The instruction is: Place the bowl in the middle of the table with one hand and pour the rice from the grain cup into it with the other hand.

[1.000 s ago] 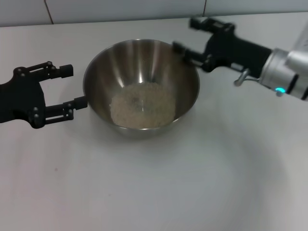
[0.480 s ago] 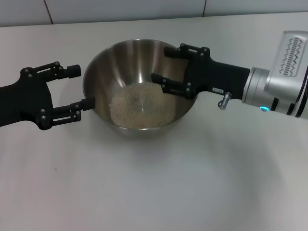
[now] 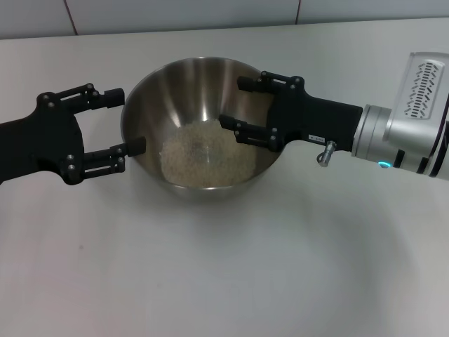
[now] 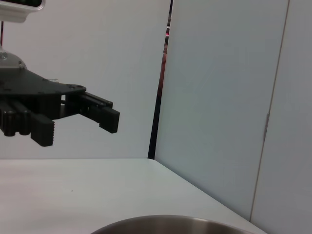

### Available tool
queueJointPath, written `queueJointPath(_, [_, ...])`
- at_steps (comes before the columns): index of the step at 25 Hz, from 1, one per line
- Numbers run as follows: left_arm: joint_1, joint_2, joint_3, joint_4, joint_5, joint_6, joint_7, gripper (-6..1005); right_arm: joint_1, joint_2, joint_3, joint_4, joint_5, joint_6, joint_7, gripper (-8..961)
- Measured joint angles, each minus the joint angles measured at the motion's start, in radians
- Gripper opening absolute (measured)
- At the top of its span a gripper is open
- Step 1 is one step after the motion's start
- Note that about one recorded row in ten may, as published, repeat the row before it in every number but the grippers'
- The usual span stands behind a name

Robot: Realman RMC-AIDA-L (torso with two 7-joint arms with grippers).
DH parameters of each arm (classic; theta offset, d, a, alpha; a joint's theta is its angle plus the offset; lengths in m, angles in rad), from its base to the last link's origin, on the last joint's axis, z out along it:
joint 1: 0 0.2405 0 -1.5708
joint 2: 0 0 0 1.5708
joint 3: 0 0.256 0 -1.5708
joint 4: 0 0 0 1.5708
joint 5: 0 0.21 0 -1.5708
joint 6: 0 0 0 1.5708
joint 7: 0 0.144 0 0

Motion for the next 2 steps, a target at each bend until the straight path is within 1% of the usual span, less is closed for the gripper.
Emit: queueJointPath(2, [0.0, 0.0, 0.0, 0.0, 0.0, 0.0, 0.0, 752, -0.001, 0.0, 0.0, -0.001, 0.0, 0.002, -0.001, 700])
